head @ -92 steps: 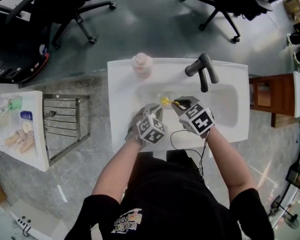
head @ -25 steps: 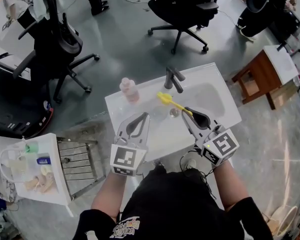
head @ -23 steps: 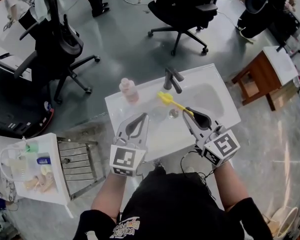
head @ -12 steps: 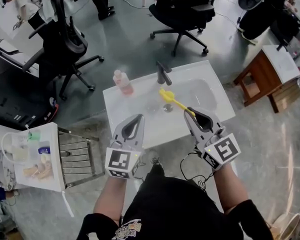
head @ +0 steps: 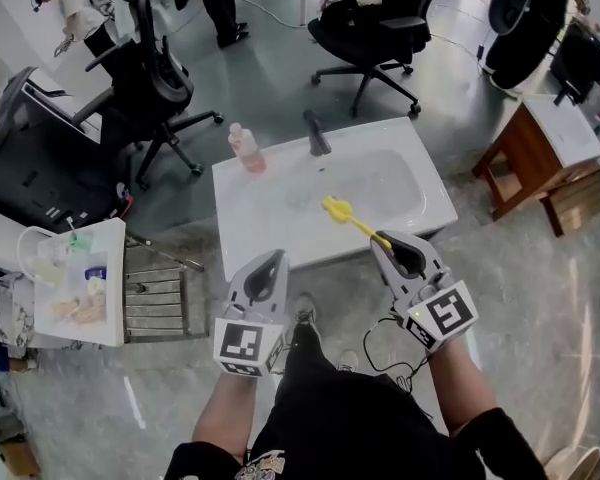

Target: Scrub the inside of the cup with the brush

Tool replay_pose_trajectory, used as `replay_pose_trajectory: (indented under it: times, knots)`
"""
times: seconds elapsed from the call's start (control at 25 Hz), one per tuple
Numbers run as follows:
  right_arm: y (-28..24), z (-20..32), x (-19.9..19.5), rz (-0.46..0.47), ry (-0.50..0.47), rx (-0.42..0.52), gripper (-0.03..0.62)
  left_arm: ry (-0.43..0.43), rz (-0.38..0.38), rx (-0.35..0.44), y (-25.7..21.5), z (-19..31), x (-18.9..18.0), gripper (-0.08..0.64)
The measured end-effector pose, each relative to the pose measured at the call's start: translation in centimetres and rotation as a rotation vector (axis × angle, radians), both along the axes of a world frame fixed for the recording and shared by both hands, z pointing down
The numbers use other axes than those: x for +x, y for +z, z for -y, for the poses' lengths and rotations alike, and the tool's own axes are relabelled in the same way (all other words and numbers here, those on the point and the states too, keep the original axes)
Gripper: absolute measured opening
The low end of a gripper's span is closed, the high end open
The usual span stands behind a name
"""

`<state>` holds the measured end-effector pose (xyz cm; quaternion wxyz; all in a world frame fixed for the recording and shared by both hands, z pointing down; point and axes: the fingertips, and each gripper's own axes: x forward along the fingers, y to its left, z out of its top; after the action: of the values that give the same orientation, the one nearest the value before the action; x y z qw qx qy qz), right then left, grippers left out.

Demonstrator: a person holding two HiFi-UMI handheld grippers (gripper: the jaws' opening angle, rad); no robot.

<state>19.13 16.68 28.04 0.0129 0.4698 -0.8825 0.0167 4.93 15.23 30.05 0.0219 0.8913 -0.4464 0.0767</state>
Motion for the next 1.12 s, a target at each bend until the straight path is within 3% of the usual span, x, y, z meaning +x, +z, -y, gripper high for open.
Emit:
replay_pose_trajectory:
  times: [0.48, 0.8, 1.12]
  knots:
    - [-0.8, -5.2, -3.0, -0.012, -0.054, 0.021, 0.038, -0.023, 0.011, 0.014, -1.5, -5.9, -2.0, 0.006]
    - [-0.7, -6.7, -9.9, -0.008, -0.062, 0.017, 0.038, -0.011, 0.025, 0.013, -1.6, -7.4, -8.1, 0.006]
    - [-1.1, -9.6, -17.2, -0.042, 0.017, 0.02, 0.038, 0.083, 0.0, -0.02, -0.6, -10.1, -15.1, 0.006]
